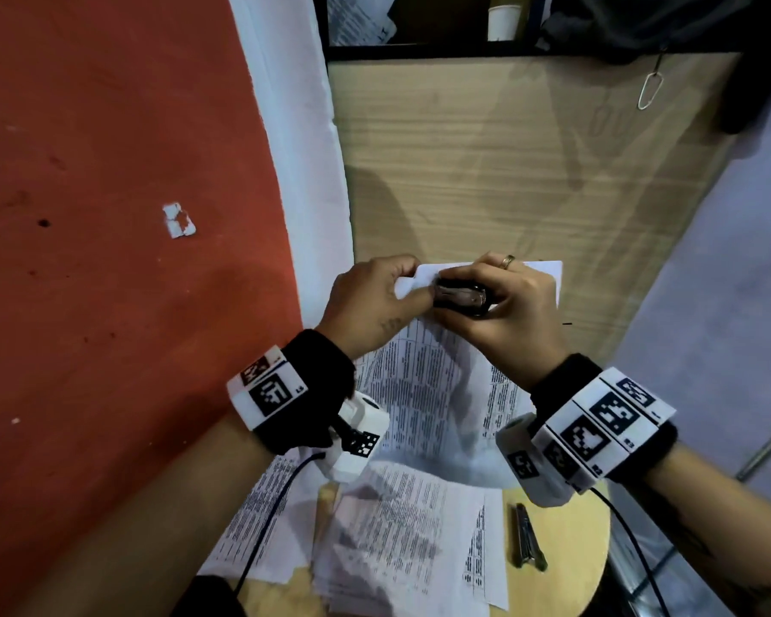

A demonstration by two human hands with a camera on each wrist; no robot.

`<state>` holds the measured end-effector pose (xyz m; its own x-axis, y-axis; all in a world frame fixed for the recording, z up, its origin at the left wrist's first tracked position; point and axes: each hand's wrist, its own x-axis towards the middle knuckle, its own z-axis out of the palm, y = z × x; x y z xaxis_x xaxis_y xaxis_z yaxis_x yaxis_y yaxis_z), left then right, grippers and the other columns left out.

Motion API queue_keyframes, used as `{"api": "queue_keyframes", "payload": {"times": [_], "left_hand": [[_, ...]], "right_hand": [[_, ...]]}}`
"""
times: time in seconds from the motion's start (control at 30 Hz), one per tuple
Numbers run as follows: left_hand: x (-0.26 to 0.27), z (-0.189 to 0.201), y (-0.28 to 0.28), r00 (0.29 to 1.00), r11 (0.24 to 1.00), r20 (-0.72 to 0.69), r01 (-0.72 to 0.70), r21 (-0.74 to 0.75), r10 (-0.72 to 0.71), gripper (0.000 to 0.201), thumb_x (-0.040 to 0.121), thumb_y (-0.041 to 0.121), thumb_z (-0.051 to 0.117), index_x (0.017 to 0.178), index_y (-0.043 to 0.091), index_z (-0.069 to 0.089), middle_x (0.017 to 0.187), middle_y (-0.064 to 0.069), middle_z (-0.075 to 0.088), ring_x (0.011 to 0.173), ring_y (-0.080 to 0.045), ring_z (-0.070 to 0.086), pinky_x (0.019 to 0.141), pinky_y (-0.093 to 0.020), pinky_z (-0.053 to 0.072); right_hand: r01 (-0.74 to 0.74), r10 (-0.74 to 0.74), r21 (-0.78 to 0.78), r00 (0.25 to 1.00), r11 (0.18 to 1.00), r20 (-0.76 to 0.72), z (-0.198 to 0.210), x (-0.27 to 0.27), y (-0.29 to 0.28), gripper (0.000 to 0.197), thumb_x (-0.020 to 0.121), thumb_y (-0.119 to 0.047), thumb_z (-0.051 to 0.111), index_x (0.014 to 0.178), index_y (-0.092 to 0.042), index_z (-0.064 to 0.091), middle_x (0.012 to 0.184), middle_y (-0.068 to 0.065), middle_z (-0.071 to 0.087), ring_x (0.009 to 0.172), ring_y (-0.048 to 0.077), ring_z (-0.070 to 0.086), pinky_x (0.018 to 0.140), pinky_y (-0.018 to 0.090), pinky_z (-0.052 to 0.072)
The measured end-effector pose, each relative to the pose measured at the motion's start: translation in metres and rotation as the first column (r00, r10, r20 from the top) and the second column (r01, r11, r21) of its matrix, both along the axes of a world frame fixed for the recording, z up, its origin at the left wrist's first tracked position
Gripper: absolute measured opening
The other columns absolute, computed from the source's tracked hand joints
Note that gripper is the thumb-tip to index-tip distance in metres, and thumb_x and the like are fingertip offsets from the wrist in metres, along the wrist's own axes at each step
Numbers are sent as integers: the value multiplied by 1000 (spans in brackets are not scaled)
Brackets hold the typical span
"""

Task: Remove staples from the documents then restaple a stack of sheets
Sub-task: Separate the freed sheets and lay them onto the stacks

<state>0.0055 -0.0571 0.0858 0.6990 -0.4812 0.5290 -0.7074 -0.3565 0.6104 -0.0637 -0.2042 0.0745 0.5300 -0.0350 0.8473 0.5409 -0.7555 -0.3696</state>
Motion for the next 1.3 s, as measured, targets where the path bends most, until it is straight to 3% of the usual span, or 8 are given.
{"api": "queue_keyframes", "payload": {"times": [0.27,0.53,0.7,0.8,0.87,0.97,1.2,1.3], "left_hand": [[23,-11,12,998,998,26,-53,42,52,39,67,57,43,64,19,49,61,-11,48,68,-39,53,61,-36,41],[34,-13,17,998,995,6,-63,75,63,49,60,59,47,78,16,62,73,-15,62,76,-39,59,72,-40,48],[43,-17,23,997,993,-52,-49,111,55,32,57,58,53,66,28,57,69,-10,62,77,-36,62,73,-44,51],[47,-17,26,998,989,-69,15,150,-5,36,58,56,58,73,23,61,71,-2,65,81,-29,64,77,-44,51],[50,-18,28,998,985,-59,46,168,-36,33,59,53,60,77,25,63,71,-2,66,74,-25,62,76,-44,50],[50,-18,30,999,983,-36,31,180,-25,36,57,52,56,76,23,63,70,-2,65,71,-22,60,75,-44,49],[28,-6,14,964,945,262,-118,306,36,43,67,53,52,89,20,68,78,3,68,85,-25,63,80,-35,45],[26,-1,14,991,960,127,-7,279,-30,40,69,50,58,85,18,72,59,14,57,71,-17,58,64,-30,38]], "right_hand": [[141,-136,-147,990,979,48,3,-2,-9,24,68,-25,75,75,-4,65,70,6,57,62,19,54,56,31,43],[153,-204,-195,939,969,-276,-18,16,-20,39,61,-25,81,95,-9,70,93,8,65,85,29,62,73,40,51],[63,-148,-234,919,970,-366,-16,25,-26,48,57,-26,83,100,-12,69,125,15,52,108,28,56,84,36,49],[-31,-93,-241,869,970,-485,-1,26,-29,50,55,-19,88,101,-13,70,142,9,36,124,12,42,88,9,37],[-71,-92,-269,832,960,-548,7,29,-28,52,53,-14,89,101,-13,70,128,5,49,115,12,48,76,-4,29],[-90,-64,-235,815,968,-576,10,31,-26,54,51,-11,89,102,-10,70,96,-1,57,92,16,57,71,3,36],[-60,-12,-109,825,992,-564,8,21,-15,52,49,-16,90,97,-14,71,90,-2,60,87,14,58,76,23,45],[-81,41,-53,851,995,-523,5,16,-16,51,50,-17,89,97,-14,71,95,1,61,92,16,58,80,26,45]]}}
